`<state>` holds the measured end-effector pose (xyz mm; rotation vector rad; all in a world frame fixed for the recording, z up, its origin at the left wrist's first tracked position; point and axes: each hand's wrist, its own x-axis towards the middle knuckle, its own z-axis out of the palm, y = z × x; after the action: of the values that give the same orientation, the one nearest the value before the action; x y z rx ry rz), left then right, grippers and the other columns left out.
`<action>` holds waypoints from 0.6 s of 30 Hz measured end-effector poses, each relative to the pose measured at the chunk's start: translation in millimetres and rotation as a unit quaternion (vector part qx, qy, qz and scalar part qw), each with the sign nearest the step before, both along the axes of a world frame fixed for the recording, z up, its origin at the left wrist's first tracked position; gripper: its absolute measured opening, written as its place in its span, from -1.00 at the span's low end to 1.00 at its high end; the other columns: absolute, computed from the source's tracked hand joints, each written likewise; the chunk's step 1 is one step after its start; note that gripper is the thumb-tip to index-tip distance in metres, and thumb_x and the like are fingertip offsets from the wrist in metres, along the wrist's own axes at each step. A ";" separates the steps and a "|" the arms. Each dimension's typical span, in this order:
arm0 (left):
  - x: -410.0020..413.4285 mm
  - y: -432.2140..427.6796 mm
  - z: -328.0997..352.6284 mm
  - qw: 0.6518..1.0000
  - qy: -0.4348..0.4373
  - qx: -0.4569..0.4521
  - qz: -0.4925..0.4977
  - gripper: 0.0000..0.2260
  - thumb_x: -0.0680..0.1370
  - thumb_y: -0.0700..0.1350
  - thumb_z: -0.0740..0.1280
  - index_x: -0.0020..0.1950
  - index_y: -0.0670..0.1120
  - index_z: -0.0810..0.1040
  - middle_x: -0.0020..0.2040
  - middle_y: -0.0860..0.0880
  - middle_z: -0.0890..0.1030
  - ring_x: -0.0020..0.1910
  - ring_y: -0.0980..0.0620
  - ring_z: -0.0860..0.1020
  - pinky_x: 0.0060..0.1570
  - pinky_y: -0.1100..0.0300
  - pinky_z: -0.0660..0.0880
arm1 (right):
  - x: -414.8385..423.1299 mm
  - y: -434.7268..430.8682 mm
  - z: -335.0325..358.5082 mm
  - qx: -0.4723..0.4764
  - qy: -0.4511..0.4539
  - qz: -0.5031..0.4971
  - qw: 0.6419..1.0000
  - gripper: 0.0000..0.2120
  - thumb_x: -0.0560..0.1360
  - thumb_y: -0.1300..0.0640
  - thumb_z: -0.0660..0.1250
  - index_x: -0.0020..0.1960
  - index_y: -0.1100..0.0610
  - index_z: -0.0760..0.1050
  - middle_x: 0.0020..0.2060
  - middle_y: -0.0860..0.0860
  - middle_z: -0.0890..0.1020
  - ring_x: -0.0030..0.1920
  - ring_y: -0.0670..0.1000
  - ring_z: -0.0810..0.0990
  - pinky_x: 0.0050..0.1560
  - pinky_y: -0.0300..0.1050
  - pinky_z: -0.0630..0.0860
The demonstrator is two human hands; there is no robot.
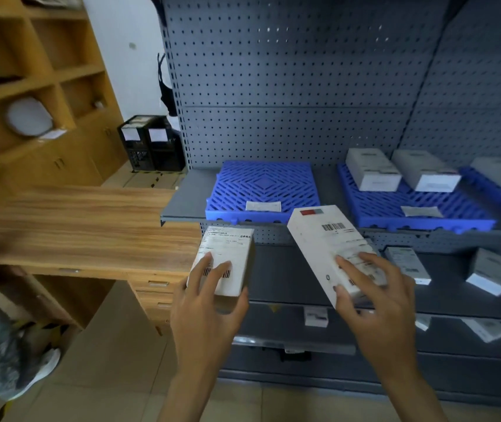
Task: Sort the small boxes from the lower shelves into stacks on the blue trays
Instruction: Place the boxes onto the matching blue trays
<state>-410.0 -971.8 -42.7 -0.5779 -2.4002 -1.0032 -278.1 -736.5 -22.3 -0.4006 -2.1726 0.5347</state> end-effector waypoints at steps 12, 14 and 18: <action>-82.0 122.9 74.5 0.998 0.051 -0.007 -0.021 -0.54 0.46 0.24 0.41 0.33 0.15 0.51 0.49 0.12 0.41 0.23 -0.09 0.45 0.03 0.00 0.52 | -61.9 112.9 39.8 0.018 0.053 -0.060 0.997 -0.60 0.52 -0.12 0.29 0.30 -0.04 0.62 0.32 0.03 0.51 0.21 0.23 0.47 0.23 -0.15 0.24; -103.5 150.3 78.6 0.999 0.048 -0.016 -0.021 -0.51 0.45 0.22 0.43 0.35 0.16 0.50 0.49 0.12 0.40 0.24 -0.14 0.45 0.03 -0.07 0.54 | -77.5 136.1 42.7 0.022 0.055 -0.069 0.996 -0.59 0.52 -0.12 0.29 0.31 -0.04 0.61 0.32 0.04 0.52 0.19 0.26 0.49 0.20 -0.10 0.24; -148.1 202.2 84.0 0.998 0.031 -0.049 -0.012 -0.48 0.45 0.21 0.45 0.39 0.15 0.48 0.51 0.10 0.39 0.25 -0.20 0.44 0.05 -0.16 0.56 | -107.6 181.5 48.1 0.029 0.060 -0.077 0.995 -0.58 0.51 -0.11 0.29 0.32 -0.03 0.61 0.32 0.06 0.53 0.16 0.31 0.49 0.16 -0.09 0.23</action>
<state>-558.1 -769.6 41.3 -0.6648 -2.4022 -0.8682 -385.7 -555.0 25.8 -0.4874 -2.0181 0.3982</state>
